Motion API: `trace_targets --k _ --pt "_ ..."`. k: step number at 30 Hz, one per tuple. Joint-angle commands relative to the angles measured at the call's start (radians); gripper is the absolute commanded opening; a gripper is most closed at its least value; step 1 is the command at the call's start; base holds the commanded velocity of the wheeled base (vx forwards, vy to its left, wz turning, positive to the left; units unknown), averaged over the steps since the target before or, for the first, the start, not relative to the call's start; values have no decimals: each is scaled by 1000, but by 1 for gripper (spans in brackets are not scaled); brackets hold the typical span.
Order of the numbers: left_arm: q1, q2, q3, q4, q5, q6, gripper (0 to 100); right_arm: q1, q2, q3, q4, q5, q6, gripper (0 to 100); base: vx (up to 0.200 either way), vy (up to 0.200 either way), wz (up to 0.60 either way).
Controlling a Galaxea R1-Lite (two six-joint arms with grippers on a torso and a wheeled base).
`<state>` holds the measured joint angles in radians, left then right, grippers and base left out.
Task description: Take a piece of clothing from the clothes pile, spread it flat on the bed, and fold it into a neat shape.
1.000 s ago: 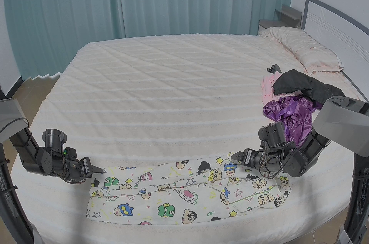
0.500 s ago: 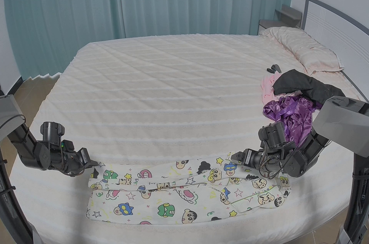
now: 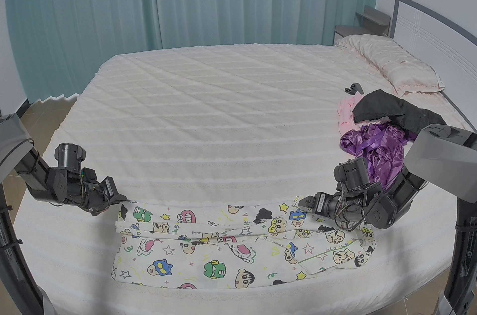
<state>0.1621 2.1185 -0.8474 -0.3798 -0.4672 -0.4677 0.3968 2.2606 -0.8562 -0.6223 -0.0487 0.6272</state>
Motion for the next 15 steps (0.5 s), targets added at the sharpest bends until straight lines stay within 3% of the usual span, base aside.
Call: trace_targets --k 1,5,6,15 --pt "2 52 -33 9 -1 0 0 -1 4 0 0 1 0 100 0 0 0" --pt "2 83 -47 7 1 1 0 -3 -4 0 -5 1 2 100 0 0 0" --pt "2 86 -55 9 1 -2 100 -6 -12 0 -5 1 2 100 0 0 0" --pt "51 69 -39 30 -19 -71 100 -38 -187 112 -2 7 25 100 0 0 0"
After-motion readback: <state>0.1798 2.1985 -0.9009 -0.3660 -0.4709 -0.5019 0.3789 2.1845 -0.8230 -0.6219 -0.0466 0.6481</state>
